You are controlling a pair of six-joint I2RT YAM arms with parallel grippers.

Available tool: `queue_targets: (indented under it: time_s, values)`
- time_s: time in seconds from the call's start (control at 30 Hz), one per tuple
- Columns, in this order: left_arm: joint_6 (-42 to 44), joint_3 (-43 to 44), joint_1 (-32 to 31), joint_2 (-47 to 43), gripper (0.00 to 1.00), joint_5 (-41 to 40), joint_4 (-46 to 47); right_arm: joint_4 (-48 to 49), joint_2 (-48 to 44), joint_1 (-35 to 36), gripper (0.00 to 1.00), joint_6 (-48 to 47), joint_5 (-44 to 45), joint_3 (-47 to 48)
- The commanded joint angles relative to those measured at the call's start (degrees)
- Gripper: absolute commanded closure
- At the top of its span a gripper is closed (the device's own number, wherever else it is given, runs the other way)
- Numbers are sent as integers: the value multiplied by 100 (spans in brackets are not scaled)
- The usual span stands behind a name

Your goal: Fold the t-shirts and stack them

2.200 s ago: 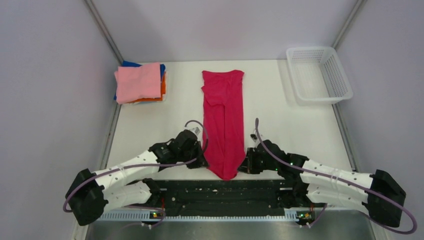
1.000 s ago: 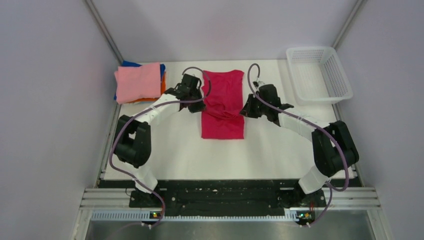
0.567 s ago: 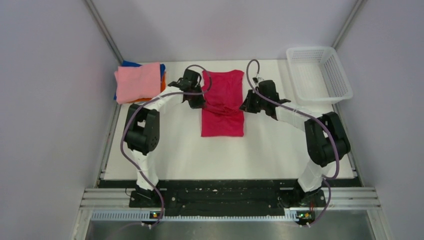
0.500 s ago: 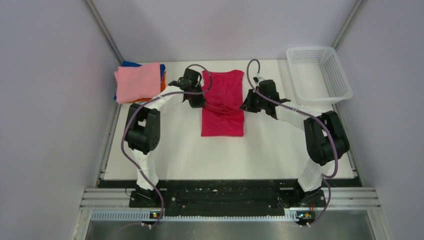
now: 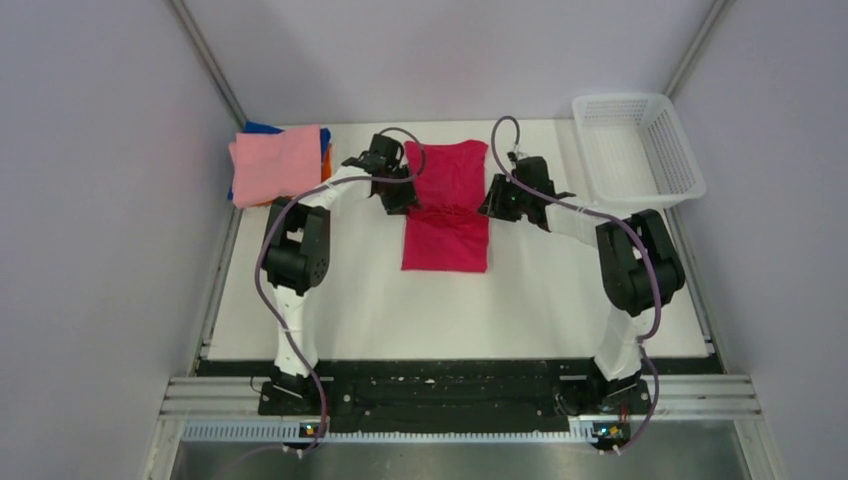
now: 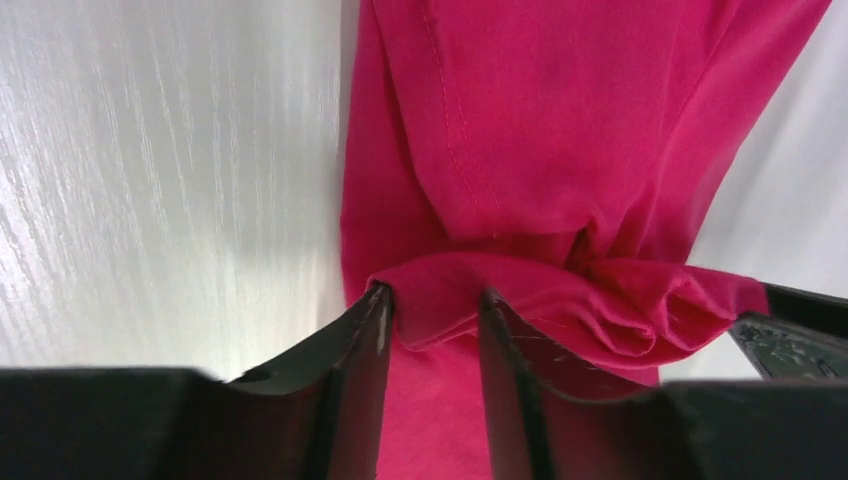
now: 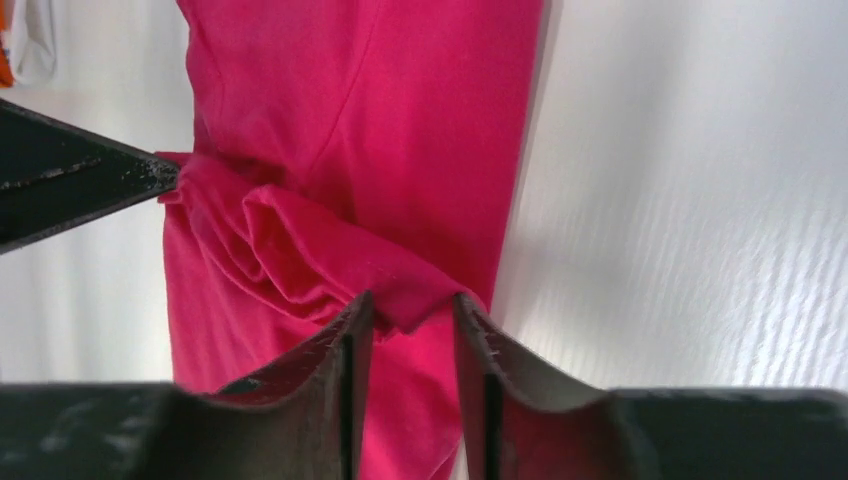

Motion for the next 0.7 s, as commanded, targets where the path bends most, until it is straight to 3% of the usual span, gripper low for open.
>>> queue_targets:
  time_s: [0.0, 0.03, 0.07, 0.17, 0.23, 0.5, 0.67]
  values:
    - [-63, 357, 101, -95, 37, 102, 145, 229, 20, -91, 55, -96, 148, 512]
    - [-91, 332, 113, -178, 15, 85, 142, 167, -6, -89, 51, -130, 168, 563]
    - [-129, 274, 123, -292, 6, 48, 142, 114, -39, -92, 47, -155, 183, 587]
    - [-242, -261, 125, -758, 1, 111, 388, 32, -253, -93, 14, -188, 199, 464]
    - [-305, -737, 125, -1152, 1, 156, 607, 105, -465, -85, 2, -184, 90, 227]
    - [-542, -2472, 111, -2410, 1, 237, 906, 825, -1399, 191, 1, -12, -444, -927]
    - [-662, -3357, 107, -3009, 1, 221, 908, 822, -1116, 797, 1, -347, -905, -573]
